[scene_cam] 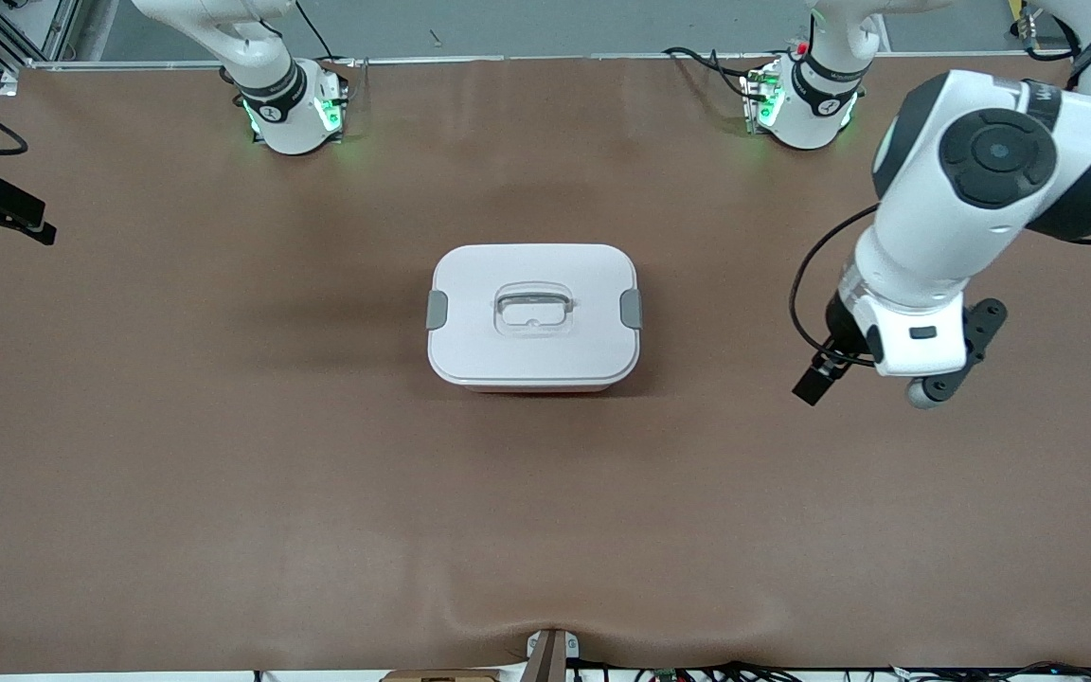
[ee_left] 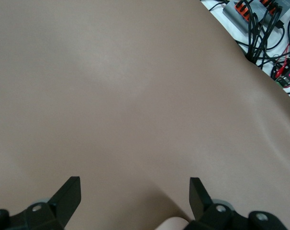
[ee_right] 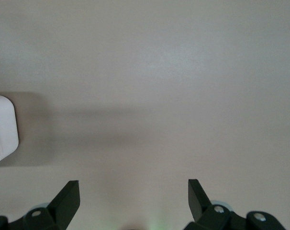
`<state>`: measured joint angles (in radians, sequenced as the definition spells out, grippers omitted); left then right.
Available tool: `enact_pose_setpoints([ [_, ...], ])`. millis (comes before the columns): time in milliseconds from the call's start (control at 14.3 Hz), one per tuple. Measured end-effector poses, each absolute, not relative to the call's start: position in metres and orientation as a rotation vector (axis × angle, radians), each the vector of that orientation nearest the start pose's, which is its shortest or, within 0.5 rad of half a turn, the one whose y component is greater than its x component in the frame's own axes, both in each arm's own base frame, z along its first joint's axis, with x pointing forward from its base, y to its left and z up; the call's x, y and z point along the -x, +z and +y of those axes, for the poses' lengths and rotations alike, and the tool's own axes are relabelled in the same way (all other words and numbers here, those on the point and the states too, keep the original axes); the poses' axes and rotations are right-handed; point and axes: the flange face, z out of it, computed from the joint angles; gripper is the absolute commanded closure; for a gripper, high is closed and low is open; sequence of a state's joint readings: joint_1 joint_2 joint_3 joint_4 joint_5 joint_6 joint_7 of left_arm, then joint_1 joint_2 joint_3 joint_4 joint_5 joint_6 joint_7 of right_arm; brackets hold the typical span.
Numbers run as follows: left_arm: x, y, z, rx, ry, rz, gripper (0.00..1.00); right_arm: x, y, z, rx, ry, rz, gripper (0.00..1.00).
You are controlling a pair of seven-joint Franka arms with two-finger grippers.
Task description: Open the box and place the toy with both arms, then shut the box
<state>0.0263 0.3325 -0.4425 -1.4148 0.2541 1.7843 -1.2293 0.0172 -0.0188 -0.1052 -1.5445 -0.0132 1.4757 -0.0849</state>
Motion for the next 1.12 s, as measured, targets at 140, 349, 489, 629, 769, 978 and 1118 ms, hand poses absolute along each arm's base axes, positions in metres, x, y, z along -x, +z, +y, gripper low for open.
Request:
enact_pose_setpoints([
  [140,-0.631,0.534,-0.194,2.878,-0.189,-1.151,0.00,-0.537,0.639,-0.049,3.147,0.080,0.006,0.00],
  [349,-0.629,0.539,-0.184,2.887,-0.177,-1.092,0.00,-0.537,0.639,-0.049,3.147,0.080,0.005,0.00],
  [489,-0.628,0.542,-0.180,2.889,-0.172,-1.066,0.00,-0.537,0.639,-0.048,3.147,0.080,0.003,0.00],
  [629,-0.628,0.542,-0.177,2.887,-0.165,-1.057,0.00,-0.537,0.639,-0.048,3.147,0.080,0.002,0.00],
  [769,-0.627,0.543,-0.176,2.894,-0.159,-1.027,0.00,-0.537,0.639,-0.048,3.147,0.080,0.001,0.00],
  [978,-0.623,0.547,-0.175,2.903,-0.143,-0.954,0.00,-0.537,0.639,-0.047,3.147,0.080,0.000,0.00],
  [1118,-0.619,0.554,-0.169,2.908,-0.136,-0.901,0.00,-0.537,0.639,-0.047,3.147,0.080,0.000,0.00],
])
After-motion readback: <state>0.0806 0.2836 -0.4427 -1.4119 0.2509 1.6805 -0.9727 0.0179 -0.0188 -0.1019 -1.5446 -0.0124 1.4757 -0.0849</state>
